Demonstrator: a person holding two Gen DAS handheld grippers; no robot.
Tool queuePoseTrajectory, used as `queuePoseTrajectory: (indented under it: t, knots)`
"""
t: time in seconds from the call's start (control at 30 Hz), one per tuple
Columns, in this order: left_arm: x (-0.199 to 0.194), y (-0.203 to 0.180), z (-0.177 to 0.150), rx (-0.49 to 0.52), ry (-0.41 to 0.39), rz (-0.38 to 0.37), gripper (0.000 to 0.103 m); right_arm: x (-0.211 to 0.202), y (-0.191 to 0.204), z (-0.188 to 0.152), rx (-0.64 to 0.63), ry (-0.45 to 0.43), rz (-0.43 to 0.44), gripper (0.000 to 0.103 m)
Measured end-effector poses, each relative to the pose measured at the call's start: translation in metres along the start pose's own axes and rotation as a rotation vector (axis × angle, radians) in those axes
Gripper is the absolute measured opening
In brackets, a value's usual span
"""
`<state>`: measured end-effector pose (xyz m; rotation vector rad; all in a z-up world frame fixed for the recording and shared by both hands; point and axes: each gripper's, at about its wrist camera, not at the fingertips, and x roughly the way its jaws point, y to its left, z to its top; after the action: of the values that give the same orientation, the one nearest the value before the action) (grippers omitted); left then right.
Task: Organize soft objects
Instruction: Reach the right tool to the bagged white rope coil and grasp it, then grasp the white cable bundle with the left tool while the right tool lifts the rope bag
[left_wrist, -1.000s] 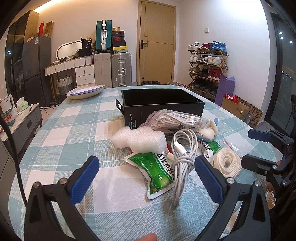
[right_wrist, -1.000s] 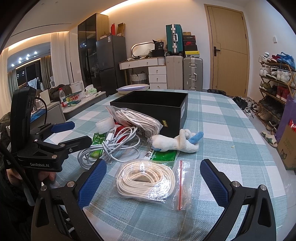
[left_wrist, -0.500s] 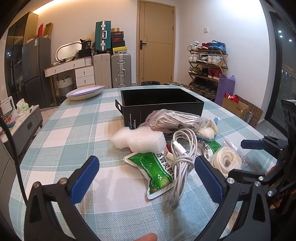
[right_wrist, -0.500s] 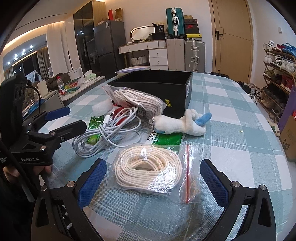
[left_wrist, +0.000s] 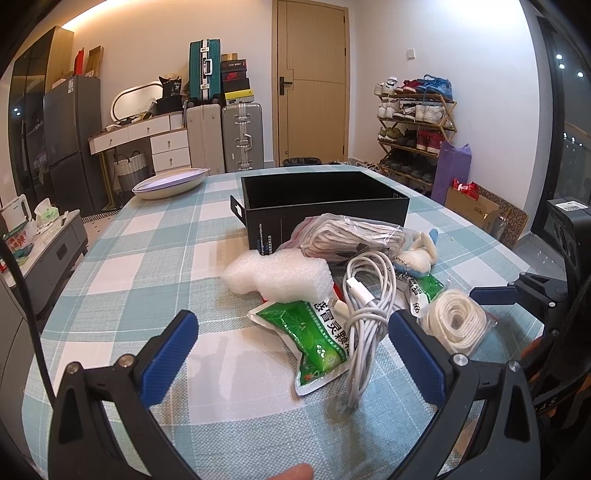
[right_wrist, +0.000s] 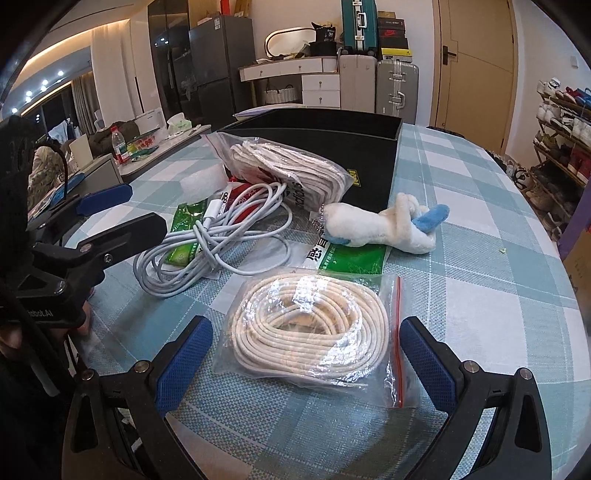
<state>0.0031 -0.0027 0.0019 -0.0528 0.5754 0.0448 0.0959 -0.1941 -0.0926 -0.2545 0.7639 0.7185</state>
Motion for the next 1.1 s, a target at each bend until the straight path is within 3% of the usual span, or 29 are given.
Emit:
queuePoseTrajectory:
  t: [0.13,0.3,0.43,0.6,0.9,1.1]
  knots:
    - [0.000,-0.002,0.005,0.033,0.008,0.010,0.103,-0.001,0.001,-0.001,0.009,0.002,0.007,0.101]
    - [-0.003,-0.005,0.006,0.074,0.009,0.000,0.103,-0.004,0.002,-0.002,0.000,-0.010,0.001,0.085]
    - [-0.002,-0.004,0.009,0.092,0.022,-0.032,0.103,-0.008,0.001,-0.002,-0.002,-0.025,-0.003,0.074]
    - [0.005,0.006,0.012,0.064,0.068,-0.088,0.101,-0.013,0.000,-0.003,-0.001,-0.048,-0.002,0.069]
    - [0.009,-0.007,0.011,0.108,0.085,-0.145,0.082,-0.028,-0.002,-0.003,-0.001,-0.115,-0.005,0.069]
    - [0.022,-0.025,0.007,0.134,0.150,-0.158,0.053,-0.040,-0.007,-0.001,0.022,-0.174,0.000,0.068]
